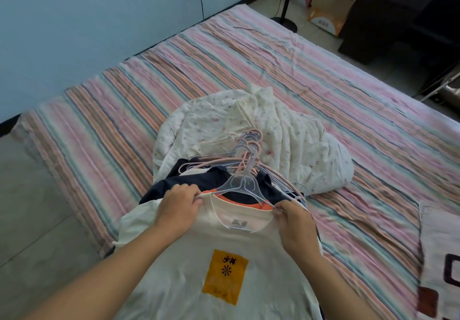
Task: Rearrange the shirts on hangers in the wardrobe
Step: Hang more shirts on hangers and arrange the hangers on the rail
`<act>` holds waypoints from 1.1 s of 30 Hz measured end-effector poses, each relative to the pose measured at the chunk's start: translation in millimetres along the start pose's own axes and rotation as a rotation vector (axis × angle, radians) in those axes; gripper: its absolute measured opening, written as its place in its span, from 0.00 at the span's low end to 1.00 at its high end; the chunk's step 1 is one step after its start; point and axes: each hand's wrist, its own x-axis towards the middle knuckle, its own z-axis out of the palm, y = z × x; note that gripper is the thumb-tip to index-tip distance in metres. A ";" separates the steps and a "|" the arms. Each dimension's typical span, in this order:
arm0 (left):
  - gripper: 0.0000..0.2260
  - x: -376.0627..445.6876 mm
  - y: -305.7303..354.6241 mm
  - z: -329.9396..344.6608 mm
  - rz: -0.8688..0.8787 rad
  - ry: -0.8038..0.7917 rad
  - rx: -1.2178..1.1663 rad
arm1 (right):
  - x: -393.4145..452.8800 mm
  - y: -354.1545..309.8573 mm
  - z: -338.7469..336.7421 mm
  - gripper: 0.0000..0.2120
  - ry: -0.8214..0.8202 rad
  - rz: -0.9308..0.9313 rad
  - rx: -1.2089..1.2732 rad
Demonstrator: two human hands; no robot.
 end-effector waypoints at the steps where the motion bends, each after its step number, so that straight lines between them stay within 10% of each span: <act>1: 0.03 -7.0 -0.4 -5.5 -0.003 0.001 -0.023 | -5.2 -4.8 -1.9 0.05 0.002 -0.017 0.015; 14: 0.04 -125.5 -13.4 -124.7 0.067 0.154 -0.492 | -92.2 -101.5 -52.4 0.07 0.026 -0.345 0.138; 33: 0.05 -452.5 -109.5 -329.0 0.129 0.579 -0.440 | -345.3 -332.2 -106.3 0.10 0.059 -0.935 0.206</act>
